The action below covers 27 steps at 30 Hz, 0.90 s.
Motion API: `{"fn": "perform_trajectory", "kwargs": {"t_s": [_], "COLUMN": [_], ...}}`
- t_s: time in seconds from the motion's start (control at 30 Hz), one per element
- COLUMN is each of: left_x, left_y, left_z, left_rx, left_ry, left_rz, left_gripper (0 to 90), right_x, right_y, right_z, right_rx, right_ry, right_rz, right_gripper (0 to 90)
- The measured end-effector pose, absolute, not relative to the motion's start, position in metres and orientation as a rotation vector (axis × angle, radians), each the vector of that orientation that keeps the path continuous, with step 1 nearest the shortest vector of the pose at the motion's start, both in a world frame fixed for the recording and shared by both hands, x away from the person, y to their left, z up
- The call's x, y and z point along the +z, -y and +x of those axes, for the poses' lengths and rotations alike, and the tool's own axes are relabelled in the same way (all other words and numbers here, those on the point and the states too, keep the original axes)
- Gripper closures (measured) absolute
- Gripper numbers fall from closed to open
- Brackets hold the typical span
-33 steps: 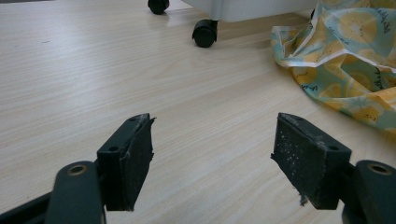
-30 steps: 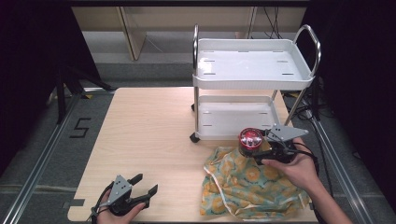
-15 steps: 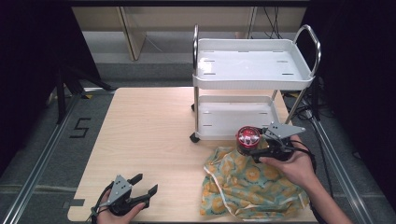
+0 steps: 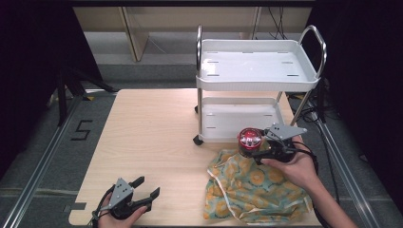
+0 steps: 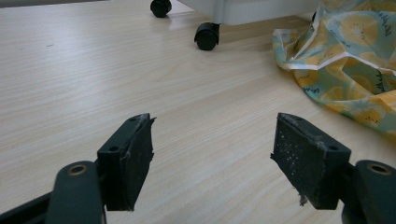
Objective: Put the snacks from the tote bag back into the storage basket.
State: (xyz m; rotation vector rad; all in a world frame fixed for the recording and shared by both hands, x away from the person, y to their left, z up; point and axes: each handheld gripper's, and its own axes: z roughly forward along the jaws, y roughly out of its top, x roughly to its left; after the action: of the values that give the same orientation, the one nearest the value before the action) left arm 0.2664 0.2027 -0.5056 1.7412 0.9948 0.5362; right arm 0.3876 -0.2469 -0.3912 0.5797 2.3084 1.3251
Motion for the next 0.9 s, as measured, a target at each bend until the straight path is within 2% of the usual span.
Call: {"fn": "perform_trajectory", "kwargs": {"t_s": [0.9], "left_x": [-0.505], "left_y": [-0.203], "left_z": [0.266], "left_rx": [0.542], "left_ry": [-0.999], "left_rz": [1.736], "left_gripper": [28.0], "right_x": [-0.392], "right_y": [0.234], "right_z": [0.397], "right_rx": [1.338], "right_ry": [-2.313], "right_rz": [0.579], "right_gripper": [26.5]}}
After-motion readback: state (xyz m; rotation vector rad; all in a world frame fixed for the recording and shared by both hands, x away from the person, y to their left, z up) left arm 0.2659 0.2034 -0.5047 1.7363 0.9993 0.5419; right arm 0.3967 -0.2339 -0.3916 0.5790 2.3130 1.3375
